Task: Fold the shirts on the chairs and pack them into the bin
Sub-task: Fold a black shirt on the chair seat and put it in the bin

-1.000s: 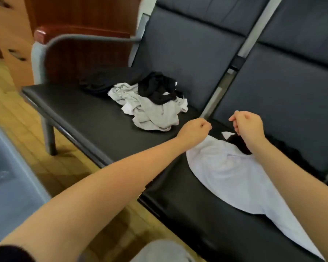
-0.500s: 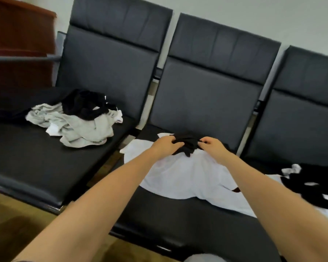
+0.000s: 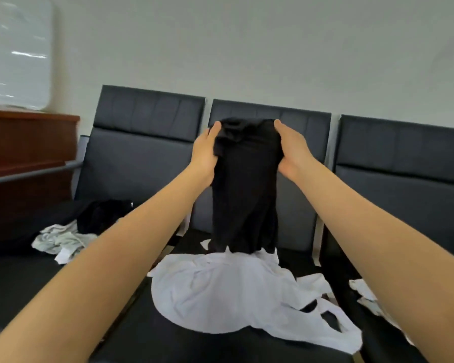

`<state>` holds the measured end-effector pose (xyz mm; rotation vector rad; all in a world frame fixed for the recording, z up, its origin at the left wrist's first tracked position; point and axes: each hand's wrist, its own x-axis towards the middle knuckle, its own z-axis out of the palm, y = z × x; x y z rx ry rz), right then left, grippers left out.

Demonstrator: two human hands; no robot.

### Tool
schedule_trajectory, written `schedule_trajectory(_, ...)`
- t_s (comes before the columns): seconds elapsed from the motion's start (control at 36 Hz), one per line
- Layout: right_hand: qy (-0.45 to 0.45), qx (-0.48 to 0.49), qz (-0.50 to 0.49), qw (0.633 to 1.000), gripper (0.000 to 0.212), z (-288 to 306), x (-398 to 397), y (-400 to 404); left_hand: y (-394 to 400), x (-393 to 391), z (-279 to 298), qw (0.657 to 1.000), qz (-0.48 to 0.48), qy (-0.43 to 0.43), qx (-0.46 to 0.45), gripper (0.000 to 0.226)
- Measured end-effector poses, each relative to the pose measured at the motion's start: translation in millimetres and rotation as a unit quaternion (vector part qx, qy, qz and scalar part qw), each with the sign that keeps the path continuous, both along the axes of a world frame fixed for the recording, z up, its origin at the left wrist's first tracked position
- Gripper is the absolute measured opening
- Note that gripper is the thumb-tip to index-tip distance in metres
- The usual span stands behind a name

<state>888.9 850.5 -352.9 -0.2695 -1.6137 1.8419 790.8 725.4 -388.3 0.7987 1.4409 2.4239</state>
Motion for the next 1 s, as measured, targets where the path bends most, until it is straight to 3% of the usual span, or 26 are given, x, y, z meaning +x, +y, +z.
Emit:
schedule_trajectory(0.11,0.026,0.046,-0.021,0.998,0.024,19.5,9.4,0.2,-4.0,0.3,24.3,1.0,-0.005,0.013,-0.007,0.038)
schedule_trajectory(0.22,-0.042,0.28,-0.099,0.954,0.029,-4.1,8.0,13.6,-15.4,-1.2,6.7,0.999,-0.002,-0.005,-0.037,0.034)
schedule_trajectory(0.31,-0.171,0.397,-0.039,0.901,0.034,-52.9,4.4,22.2,-28.1,-9.5,-34.1,0.997,0.025,-0.04,-0.066,0.02)
schedule_trajectory(0.39,-0.328,0.453,0.017,0.829,0.059,-108.1,2.7,29.4,-44.5,-16.5,-88.0,0.986,0.072,-0.062,-0.138,0.018)
schedule_trajectory(0.5,-0.399,0.405,0.041,0.822,0.052,-164.6,12.5,34.0,-66.6,-31.7,-144.5,0.967,0.098,-0.123,-0.203,0.025)
schedule_trajectory(0.58,-0.412,0.34,0.024,0.845,0.041,-198.0,26.7,40.0,-78.1,-52.0,-175.8,0.958,0.111,-0.18,-0.195,0.053)
schedule_trajectory(0.61,-0.417,0.31,0.021,0.855,0.033,-206.2,33.1,42.7,-80.9,-58.3,-185.0,0.959,0.112,-0.191,-0.179,0.053)
schedule_trajectory(0.69,-0.409,0.199,0.017,0.89,0.043,-224.6,51.2,46.5,-88.9,-70.9,-207.6,0.963,0.102,-0.198,-0.151,0.051)
schedule_trajectory(0.75,-0.367,0.127,0.018,0.921,0.037,-223.5,62.0,42.1,-94.1,-64.1,-206.8,0.964,0.095,-0.203,-0.142,0.044)
schedule_trajectory(0.83,-0.222,-0.016,-0.001,0.975,0.034,-199.2,67.1,35.1,-92.7,-50.8,-193.6,0.967,0.07,-0.206,-0.134,0.01)
schedule_trajectory(0.89,-0.122,-0.072,-0.02,0.99,0.039,-170.8,64.6,27.2,-87.7,-41.5,-185.0,0.972,0.067,-0.195,-0.116,0.014)
schedule_trajectory(1.0,-0.02,-0.06,-0.128,0.99,0.019,-119.9,68.9,12.4,-76.1,-25.7,-175.5,0.986,0.106,-0.108,-0.065,0.014)
